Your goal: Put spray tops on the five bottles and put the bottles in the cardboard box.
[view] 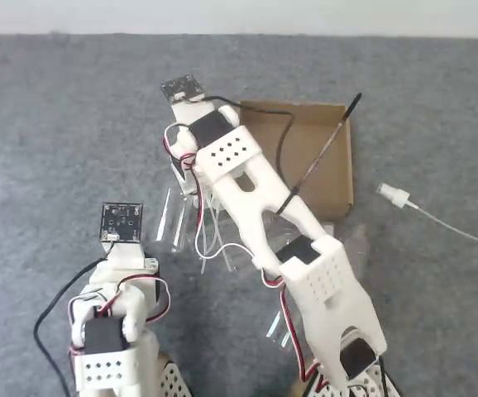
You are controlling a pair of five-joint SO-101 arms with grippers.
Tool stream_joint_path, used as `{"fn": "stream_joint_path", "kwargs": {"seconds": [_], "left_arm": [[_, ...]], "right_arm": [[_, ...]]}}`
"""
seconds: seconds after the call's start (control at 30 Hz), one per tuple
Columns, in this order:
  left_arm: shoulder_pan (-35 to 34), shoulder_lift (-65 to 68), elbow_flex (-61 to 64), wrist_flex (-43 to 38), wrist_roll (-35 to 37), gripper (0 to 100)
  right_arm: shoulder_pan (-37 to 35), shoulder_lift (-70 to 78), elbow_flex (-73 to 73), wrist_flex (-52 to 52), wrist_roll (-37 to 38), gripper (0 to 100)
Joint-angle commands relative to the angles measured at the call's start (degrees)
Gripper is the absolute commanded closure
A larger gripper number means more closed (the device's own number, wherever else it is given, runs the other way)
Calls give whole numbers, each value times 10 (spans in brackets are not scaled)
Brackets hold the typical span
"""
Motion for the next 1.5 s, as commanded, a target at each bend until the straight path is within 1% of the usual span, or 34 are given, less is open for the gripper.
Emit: {"fn": "stream_joint_path", "kwargs": {"seconds": [0.0, 0.07, 0.2, 0.27, 0.37, 0.47, 0.57, 0.73, 0.83, 0.93, 1.0, 1.07, 1.2, 1.33, 1.47], "left_arm": [[1, -11, -4, 3, 3, 988], [1, -11, -4, 3, 3, 988], [1, -11, -4, 3, 3, 988], [1, -11, -4, 3, 3, 988], [1, -11, -4, 3, 3, 988], [1, -11, -4, 3, 3, 988], [1, -11, -4, 3, 3, 988], [1, -11, -4, 3, 3, 988], [1, -11, -4, 3, 3, 988], [1, -11, -4, 3, 3, 988], [1, -11, -4, 3, 3, 988], [1, -11, -4, 3, 3, 988], [1, -11, -4, 3, 3, 988], [1, -11, -4, 3, 3, 988], [1, -11, -4, 3, 3, 988]], "right_arm": [[-5, 0, -42, 13, -9, 854], [-6, -1, -42, 22, -7, 825], [-6, -2, -43, 33, -3, 822], [-6, -3, -45, 46, 18, 822], [-3, -14, -70, 80, 30, 822], [-1, -35, -113, 109, 34, 823], [-1, -72, -111, 109, 63, 824], [18, -158, 1, 109, 127, 825], [55, -232, 90, 109, 164, 825], [107, -318, 180, 109, 230, 825], [155, -381, 244, 109, 269, 825], [210, -441, 302, 109, 314, 824], [335, -529, 396, 106, 439, 822], [456, -545, 435, 105, 575, 822], [539, -520, 436, 92, 706, 822]]}}
